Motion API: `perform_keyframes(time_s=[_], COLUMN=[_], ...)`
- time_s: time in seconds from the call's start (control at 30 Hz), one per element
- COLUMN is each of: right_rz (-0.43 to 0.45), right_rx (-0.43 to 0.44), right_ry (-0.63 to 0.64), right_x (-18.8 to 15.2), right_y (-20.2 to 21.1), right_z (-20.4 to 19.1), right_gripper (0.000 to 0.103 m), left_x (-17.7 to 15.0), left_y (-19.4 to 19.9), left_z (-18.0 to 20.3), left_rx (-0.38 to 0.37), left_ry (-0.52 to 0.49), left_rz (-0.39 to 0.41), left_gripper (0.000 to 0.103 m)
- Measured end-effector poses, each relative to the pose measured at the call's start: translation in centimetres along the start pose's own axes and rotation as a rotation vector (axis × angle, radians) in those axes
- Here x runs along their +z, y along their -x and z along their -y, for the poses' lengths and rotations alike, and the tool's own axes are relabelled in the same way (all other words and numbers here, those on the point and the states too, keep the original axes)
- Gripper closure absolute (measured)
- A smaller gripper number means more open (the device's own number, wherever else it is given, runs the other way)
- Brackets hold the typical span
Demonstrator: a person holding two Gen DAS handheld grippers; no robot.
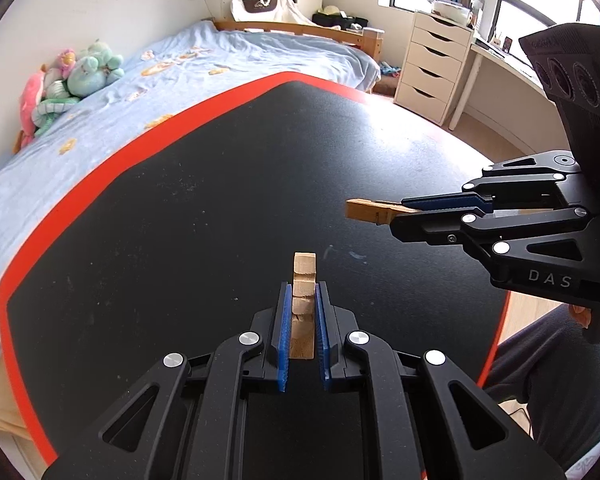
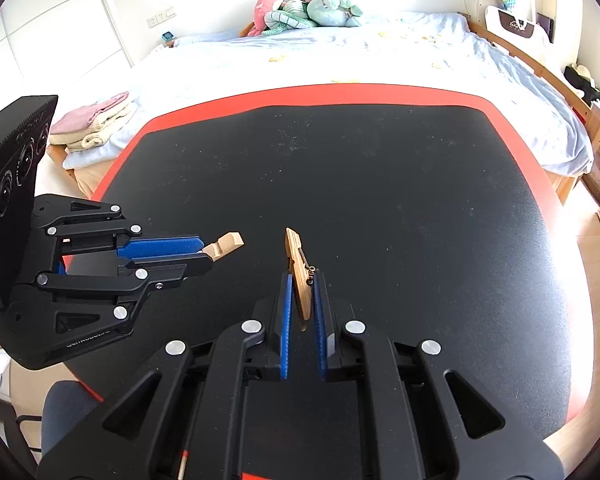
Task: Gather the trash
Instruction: 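Carry the clothespin pieces over the wastebasket and open both tools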
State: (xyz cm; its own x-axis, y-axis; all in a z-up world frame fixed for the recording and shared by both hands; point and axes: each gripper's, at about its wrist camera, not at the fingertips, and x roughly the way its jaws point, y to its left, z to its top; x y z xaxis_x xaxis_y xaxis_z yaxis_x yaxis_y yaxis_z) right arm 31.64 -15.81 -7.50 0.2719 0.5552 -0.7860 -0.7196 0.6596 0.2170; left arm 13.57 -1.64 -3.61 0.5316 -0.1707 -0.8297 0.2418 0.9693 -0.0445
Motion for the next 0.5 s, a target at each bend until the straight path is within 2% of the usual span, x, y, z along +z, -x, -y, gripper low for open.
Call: perform_keyframes(time_s=[0.5], right_rz=[0.047], right_rx=[-0.008], right_ry=[0.057], right_x=[-7.0], right_y=[10.2], right_z=[-3.1], right_gripper=[0.093], left_x=[-3.9], left_y=[7.1], left_z=[6.3], left_rx=[-0.007], left_ry=[0.07], left_rz=[0.045], left_gripper=[0.091])
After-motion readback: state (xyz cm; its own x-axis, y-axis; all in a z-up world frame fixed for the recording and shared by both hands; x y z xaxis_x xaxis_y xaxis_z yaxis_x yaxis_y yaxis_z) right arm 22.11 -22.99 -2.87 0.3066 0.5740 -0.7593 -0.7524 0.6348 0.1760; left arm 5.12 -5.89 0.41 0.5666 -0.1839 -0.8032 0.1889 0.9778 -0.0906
